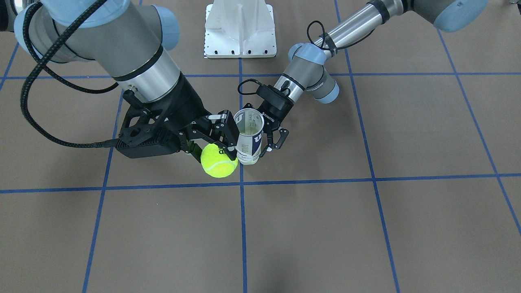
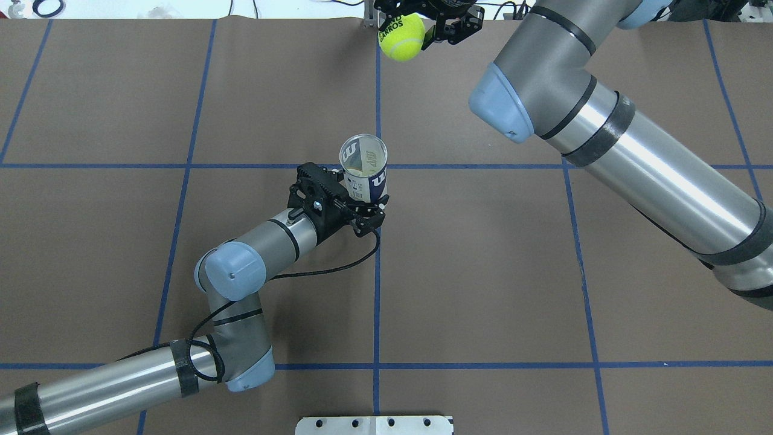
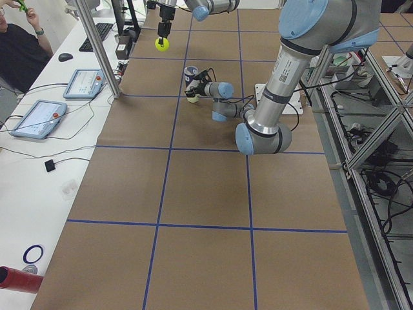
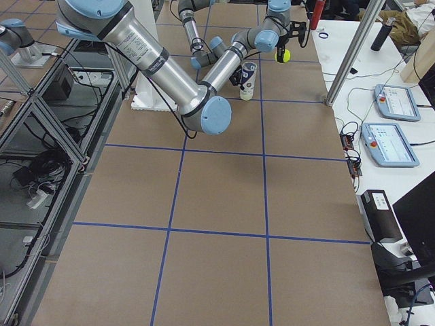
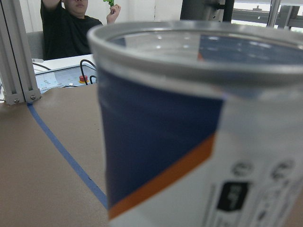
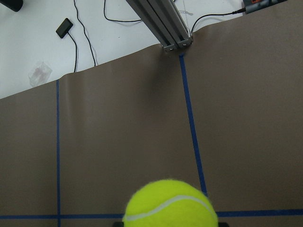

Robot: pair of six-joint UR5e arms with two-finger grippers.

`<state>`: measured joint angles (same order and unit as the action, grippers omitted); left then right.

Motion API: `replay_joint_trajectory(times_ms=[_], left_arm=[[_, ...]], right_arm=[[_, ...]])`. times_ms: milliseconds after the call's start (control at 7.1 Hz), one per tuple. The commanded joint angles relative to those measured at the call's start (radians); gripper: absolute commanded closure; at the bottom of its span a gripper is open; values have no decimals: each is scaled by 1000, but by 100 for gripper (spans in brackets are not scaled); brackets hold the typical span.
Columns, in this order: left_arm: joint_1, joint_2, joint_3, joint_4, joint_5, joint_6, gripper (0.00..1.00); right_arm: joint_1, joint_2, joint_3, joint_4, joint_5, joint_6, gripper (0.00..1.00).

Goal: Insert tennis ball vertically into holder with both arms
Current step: 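Lift the second ball and carry it over the can with the right gripper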

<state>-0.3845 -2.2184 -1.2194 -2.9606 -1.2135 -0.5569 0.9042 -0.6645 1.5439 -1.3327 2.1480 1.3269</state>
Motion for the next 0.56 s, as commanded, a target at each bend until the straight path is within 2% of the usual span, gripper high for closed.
replay_joint_trajectory(times_ms=[0, 422], left_arm=[[4, 0, 1, 0, 0, -1, 1], [7, 0, 0, 0, 0, 0, 1]], right_arm=[[-53, 0, 44, -26, -19, 41, 100], [-131, 0, 128, -155, -27, 41, 100]])
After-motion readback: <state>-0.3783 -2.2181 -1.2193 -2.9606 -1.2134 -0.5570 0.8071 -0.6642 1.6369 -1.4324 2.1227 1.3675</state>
